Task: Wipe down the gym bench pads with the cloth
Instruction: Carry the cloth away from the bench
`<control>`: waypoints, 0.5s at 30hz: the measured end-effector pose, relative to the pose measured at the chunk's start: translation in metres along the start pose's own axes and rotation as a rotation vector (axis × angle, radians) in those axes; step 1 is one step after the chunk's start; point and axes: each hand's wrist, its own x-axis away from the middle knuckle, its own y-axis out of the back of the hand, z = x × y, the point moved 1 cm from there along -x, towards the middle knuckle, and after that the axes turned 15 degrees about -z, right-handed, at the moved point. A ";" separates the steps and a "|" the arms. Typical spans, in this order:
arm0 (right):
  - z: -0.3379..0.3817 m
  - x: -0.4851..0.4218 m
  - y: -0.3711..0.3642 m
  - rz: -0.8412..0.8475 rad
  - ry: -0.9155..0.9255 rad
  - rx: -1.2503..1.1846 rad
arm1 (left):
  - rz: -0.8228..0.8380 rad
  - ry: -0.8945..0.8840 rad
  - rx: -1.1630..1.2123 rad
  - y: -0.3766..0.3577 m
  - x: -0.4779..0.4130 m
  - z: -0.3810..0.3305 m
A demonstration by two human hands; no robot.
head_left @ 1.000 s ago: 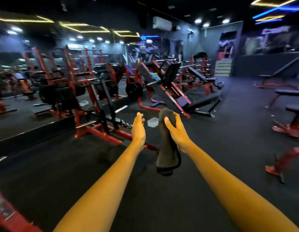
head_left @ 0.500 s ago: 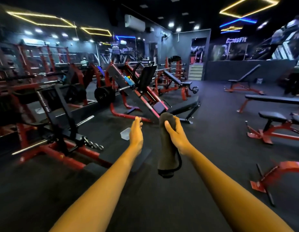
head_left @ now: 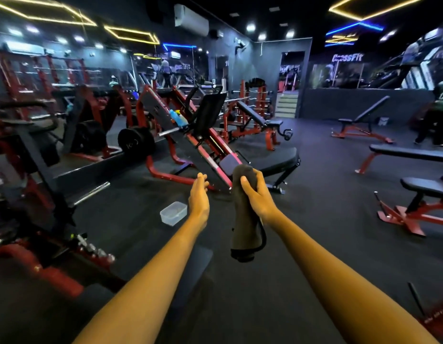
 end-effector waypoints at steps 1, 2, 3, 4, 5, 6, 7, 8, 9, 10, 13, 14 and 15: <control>-0.008 -0.026 -0.003 -0.004 0.009 0.010 | 0.007 0.008 0.005 -0.017 -0.023 0.003; -0.014 -0.049 -0.006 -0.013 0.018 0.019 | 0.007 0.015 0.004 -0.033 -0.046 0.006; -0.024 -0.080 -0.010 -0.030 0.019 0.025 | 0.020 0.020 0.001 -0.055 -0.073 0.009; -0.029 -0.101 -0.012 -0.042 0.025 0.027 | 0.025 0.018 0.002 -0.071 -0.091 0.012; -0.040 -0.130 -0.015 -0.051 0.019 0.023 | 0.033 0.023 0.007 -0.091 -0.114 0.017; -0.048 -0.150 -0.016 -0.060 0.012 0.024 | 0.044 0.027 0.007 -0.106 -0.129 0.020; -0.057 -0.172 -0.017 -0.066 0.015 0.023 | 0.056 0.025 0.004 -0.122 -0.147 0.026; -0.068 -0.200 -0.019 -0.071 0.023 0.028 | 0.072 0.016 0.002 -0.141 -0.169 0.033; -0.078 -0.219 -0.020 -0.068 0.027 0.031 | 0.081 0.019 0.002 -0.154 -0.185 0.040; -0.096 -0.250 -0.024 -0.070 0.029 0.029 | 0.081 0.019 0.004 -0.176 -0.211 0.051; -0.136 -0.321 -0.030 -0.054 0.021 0.018 | 0.062 0.016 0.003 -0.220 -0.270 0.080; -0.147 -0.343 -0.033 -0.044 0.019 0.013 | 0.052 0.019 0.002 -0.234 -0.288 0.086; -0.161 -0.371 -0.036 -0.025 0.012 0.007 | 0.033 0.024 -0.006 -0.252 -0.310 0.095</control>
